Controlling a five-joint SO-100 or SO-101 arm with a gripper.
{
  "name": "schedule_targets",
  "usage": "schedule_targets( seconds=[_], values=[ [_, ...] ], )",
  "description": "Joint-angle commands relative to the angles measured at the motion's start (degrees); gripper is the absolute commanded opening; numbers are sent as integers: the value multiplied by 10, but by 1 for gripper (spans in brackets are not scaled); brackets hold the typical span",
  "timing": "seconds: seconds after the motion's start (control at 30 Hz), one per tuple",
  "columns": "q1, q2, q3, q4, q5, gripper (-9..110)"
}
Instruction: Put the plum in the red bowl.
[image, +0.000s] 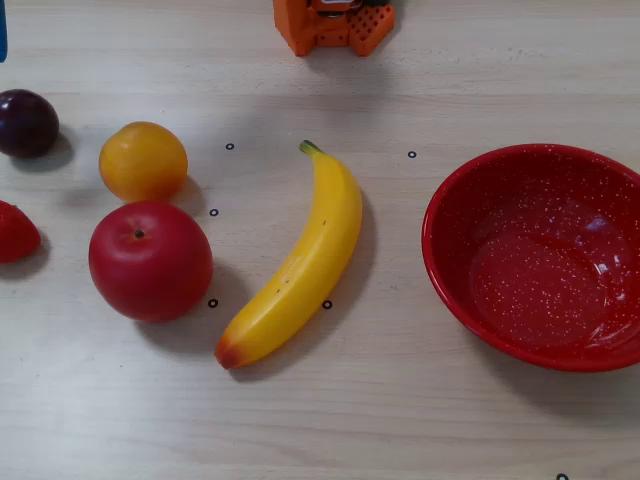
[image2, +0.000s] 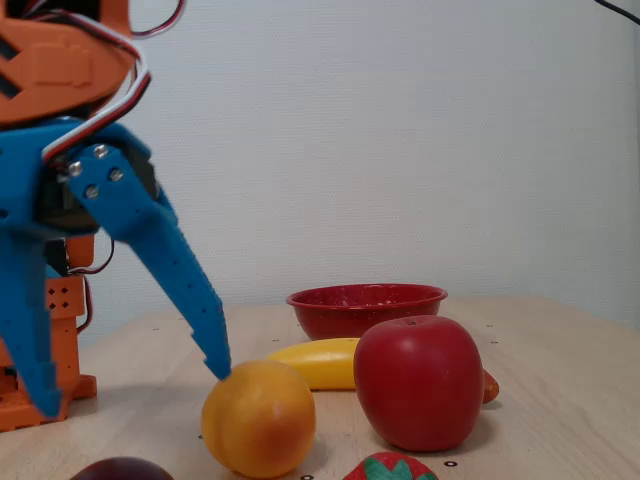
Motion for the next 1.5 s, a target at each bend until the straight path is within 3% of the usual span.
schedule_targets(
  seconds=[0.0,0.3,1.47],
  values=[
    [-25,14,-52,28,30,39],
    [-32,-34,-52,49,38,41],
    [-29,-120,-50,-60,88,46]
  ],
)
